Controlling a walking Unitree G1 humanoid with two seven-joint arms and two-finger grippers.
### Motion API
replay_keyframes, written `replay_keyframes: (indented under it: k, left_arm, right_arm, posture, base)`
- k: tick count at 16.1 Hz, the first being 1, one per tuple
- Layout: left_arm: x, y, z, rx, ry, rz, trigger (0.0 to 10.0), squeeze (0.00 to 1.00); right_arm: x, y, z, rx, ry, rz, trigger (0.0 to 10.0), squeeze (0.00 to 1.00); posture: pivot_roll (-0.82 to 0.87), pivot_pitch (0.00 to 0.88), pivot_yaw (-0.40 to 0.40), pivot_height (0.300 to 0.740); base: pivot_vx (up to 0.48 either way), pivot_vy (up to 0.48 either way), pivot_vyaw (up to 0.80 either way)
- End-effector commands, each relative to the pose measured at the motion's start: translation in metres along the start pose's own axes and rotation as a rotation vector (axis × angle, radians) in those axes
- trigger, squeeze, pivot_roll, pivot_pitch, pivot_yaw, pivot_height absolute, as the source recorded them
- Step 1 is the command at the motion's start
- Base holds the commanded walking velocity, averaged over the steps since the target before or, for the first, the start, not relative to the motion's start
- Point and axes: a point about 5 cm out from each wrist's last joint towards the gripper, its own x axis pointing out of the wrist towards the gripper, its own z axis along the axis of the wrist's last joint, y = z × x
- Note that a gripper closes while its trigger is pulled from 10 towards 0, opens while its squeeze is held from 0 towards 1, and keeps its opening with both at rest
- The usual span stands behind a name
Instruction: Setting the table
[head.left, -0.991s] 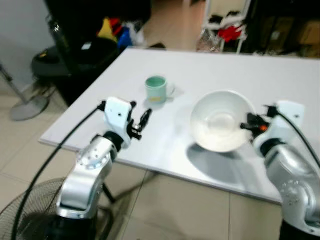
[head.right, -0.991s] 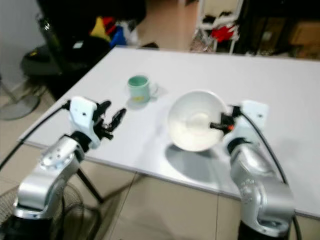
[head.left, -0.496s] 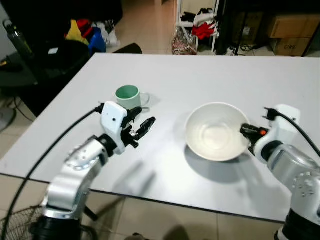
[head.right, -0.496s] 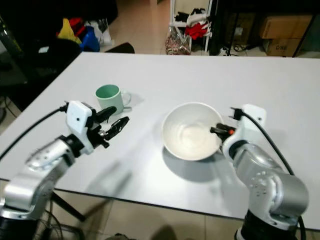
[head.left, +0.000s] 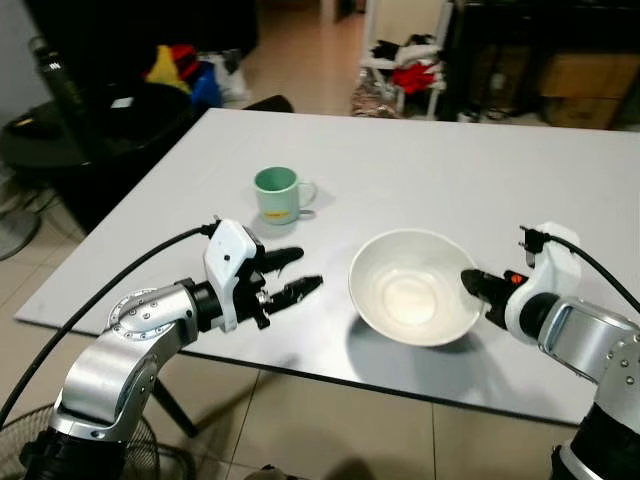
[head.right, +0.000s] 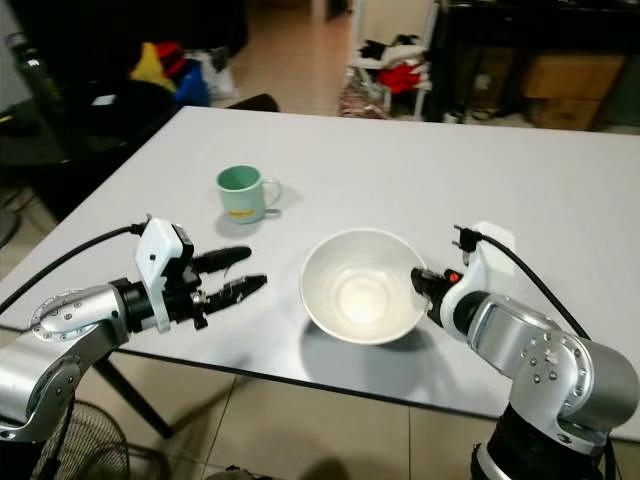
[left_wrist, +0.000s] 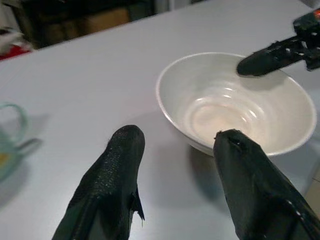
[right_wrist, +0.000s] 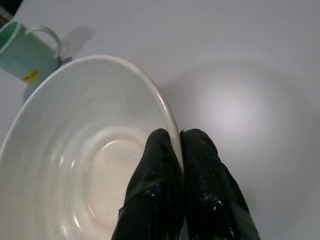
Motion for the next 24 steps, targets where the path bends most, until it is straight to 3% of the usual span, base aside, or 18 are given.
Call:
replay_keyframes:
  k: [1, 2, 3, 4, 8, 11, 15, 17, 18, 19, 20, 22, 24]
  left_arm:
    - [-0.001, -0.001, 0.002, 0.002, 0.007, -0.026, 10.0, 0.00]
    - [-0.002, -0.002, 0.001, 0.000, 0.019, -0.042, 10.0, 0.00]
    - [-0.003, -0.002, 0.001, 0.005, 0.024, -0.048, 10.0, 0.00]
    - [-0.004, -0.001, 0.003, 0.016, 0.025, -0.047, 10.0, 0.00]
    - [-0.008, 0.002, 0.005, 0.021, 0.026, -0.039, 10.0, 0.00]
    - [-0.013, 0.004, 0.011, 0.015, -0.005, -0.021, 10.0, 0.00]
    - [-0.017, 0.004, 0.019, 0.003, -0.046, -0.033, 10.0, 0.00]
    - [-0.019, 0.004, 0.022, -0.009, -0.065, 0.001, 10.0, 0.00]
    - [-0.015, 0.008, 0.025, -0.018, -0.082, 0.143, 10.0, 0.00]
    - [-0.012, 0.010, 0.027, -0.032, -0.109, 0.223, 10.0, 0.00]
    - [-0.012, 0.010, 0.027, -0.032, -0.109, 0.223, 10.0, 0.00]
    - [-0.009, 0.009, 0.031, -0.033, -0.192, 0.479, 10.0, 0.00]
    - [-0.010, 0.008, 0.035, -0.031, -0.203, 0.592, 10.0, 0.00]
  right_arm:
    - [0.000, 0.005, 0.006, 0.005, -0.013, 0.027, 10.0, 0.00]
    - [0.001, 0.003, 0.006, 0.027, -0.008, 0.021, 10.0, 0.00]
    - [0.002, 0.002, 0.005, 0.033, -0.002, 0.014, 10.0, 0.36]
    - [0.002, 0.002, 0.005, 0.047, -0.005, 0.018, 10.0, 1.00]
    - [0.002, 0.003, 0.008, 0.064, -0.020, 0.016, 10.0, 1.00]
    - [-0.014, -0.006, 0.016, 0.023, -0.094, -0.007, 10.0, 1.00]
    - [-0.034, -0.010, 0.015, -0.209, -0.086, -0.057, 10.0, 1.00]
    - [-0.044, -0.005, 0.032, -0.265, -0.230, -0.053, 10.0, 1.00]
    - [-0.051, 0.002, 0.045, -0.419, -0.377, -0.122, 10.0, 1.00]
    - [-0.051, 0.009, 0.051, -0.442, -0.478, -0.146, 10.0, 1.00]
    - [-0.051, 0.009, 0.051, -0.442, -0.478, -0.146, 10.0, 1.00]
    - [-0.042, 0.048, 0.034, -0.414, -0.524, 0.059, 10.0, 1.00]
    - [-0.038, 0.066, 0.021, -0.399, -0.543, 0.152, 10.0, 1.00]
  posture:
    - [-0.03, 0.000, 0.076, 0.740]
    - [-0.03, 0.000, 0.078, 0.740]
    - [-0.02, 0.000, 0.079, 0.740]
    - [-0.02, 0.000, 0.078, 0.740]
    - [-0.02, 0.000, 0.079, 0.740]
    - [-0.01, 0.000, 0.076, 0.740]
    - [-0.03, 0.000, 0.093, 0.740]
    - [-0.03, 0.000, 0.104, 0.740]
    - [-0.04, 0.000, 0.117, 0.740]
    - [-0.04, 0.000, 0.117, 0.740]
    - [-0.04, 0.000, 0.117, 0.740]
    - [-0.01, 0.000, 0.103, 0.740]
    - [0.02, 0.000, 0.089, 0.740]
  base:
    - [0.000, 0.000, 0.00]
    - [0.000, 0.000, 0.00]
    - [0.000, 0.000, 0.00]
    - [0.000, 0.000, 0.00]
    - [0.000, 0.000, 0.00]
    - [0.000, 0.000, 0.00]
    - [0.000, 0.000, 0.00]
    - [0.000, 0.000, 0.00]
    - [0.000, 0.000, 0.00]
    - [0.000, 0.000, 0.00]
    - [0.000, 0.000, 0.00]
    - [0.000, 0.000, 0.80]
    - [0.000, 0.000, 0.80]
